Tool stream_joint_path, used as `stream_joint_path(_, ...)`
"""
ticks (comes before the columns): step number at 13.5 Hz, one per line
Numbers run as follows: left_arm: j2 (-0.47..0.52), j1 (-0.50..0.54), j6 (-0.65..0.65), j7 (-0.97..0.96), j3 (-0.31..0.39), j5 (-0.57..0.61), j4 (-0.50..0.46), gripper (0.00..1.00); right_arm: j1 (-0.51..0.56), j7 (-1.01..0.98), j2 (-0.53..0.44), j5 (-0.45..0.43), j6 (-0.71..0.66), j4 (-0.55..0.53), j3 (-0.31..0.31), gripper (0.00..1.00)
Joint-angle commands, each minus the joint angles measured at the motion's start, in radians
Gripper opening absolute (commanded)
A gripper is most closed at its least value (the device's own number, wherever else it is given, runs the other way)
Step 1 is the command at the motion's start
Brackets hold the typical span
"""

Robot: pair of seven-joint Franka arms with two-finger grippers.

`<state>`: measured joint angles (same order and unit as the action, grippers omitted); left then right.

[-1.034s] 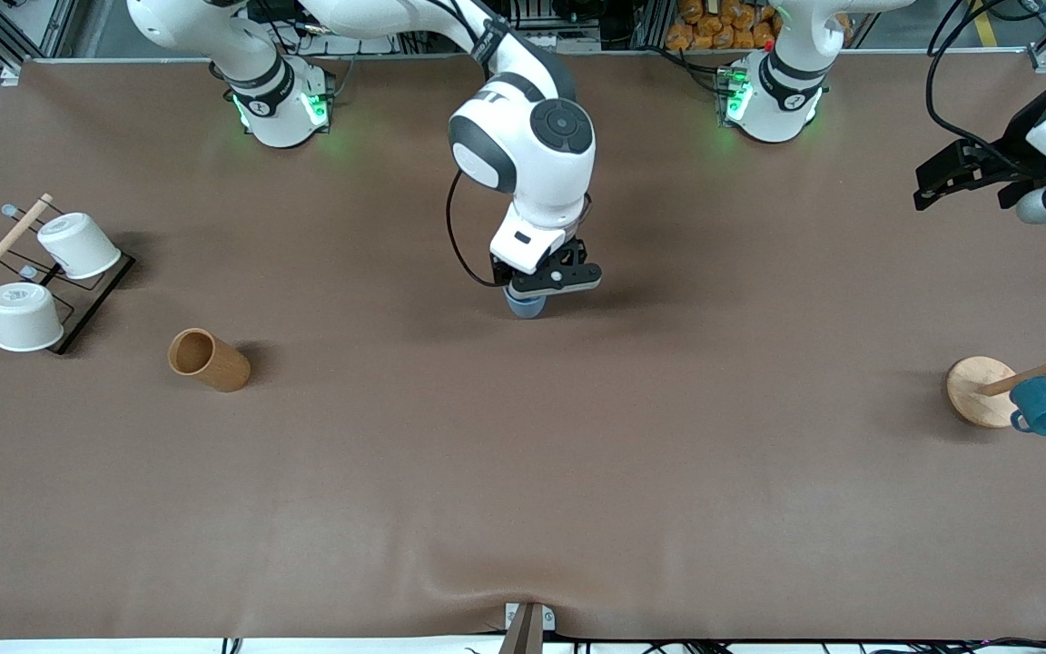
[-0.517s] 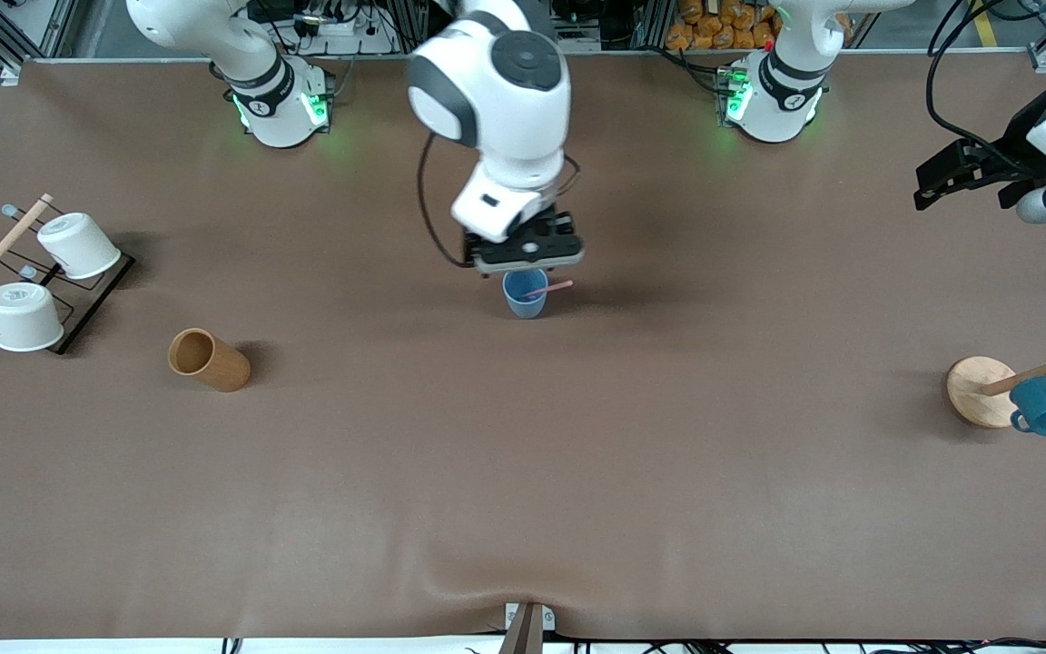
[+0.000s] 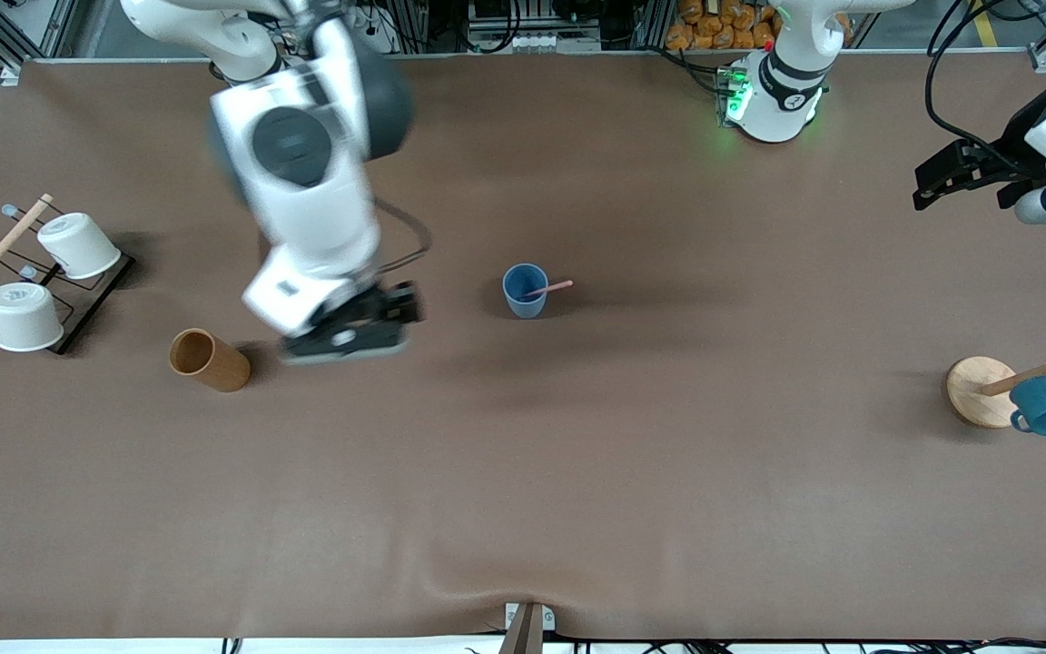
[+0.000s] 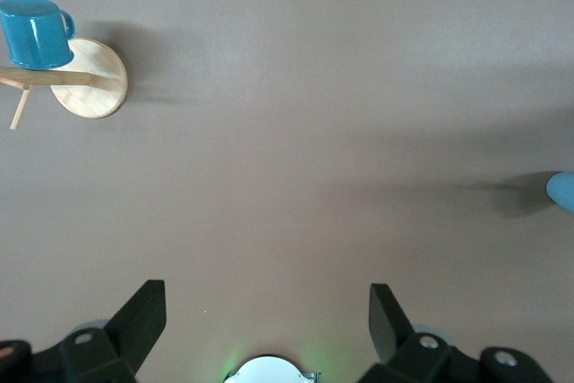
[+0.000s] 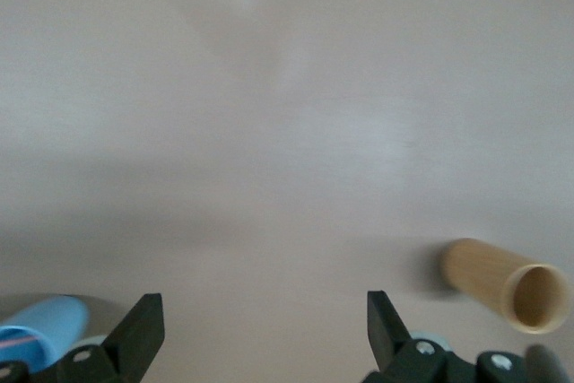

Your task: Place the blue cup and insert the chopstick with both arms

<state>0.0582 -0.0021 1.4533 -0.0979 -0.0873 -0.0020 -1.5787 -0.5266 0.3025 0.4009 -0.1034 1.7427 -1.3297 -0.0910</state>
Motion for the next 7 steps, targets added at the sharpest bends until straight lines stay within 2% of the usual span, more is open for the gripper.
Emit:
stream_joint_path(1, 0.0, 0.001, 0.009, 0.007, 0.0, -0.012, -0.006, 1.0, 0.135, -0.121, -0.075, 0.025, -0.063, -0.036, 0.027, 1.0)
stream_joint_path(3, -0.009, 0.001, 0.019, 0.007, 0.0, -0.012, -0.007, 1.0, 0.258, -0.213, -0.112, 0.123, -0.113, -0.036, 0.025, 1.0)
stream_joint_path(7, -0.008, -0.001, 0.019, 0.007, 0.0, -0.012, -0.004, 1.0, 0.431, -0.27, -0.215, 0.142, -0.302, -0.036, 0.024, 1.0)
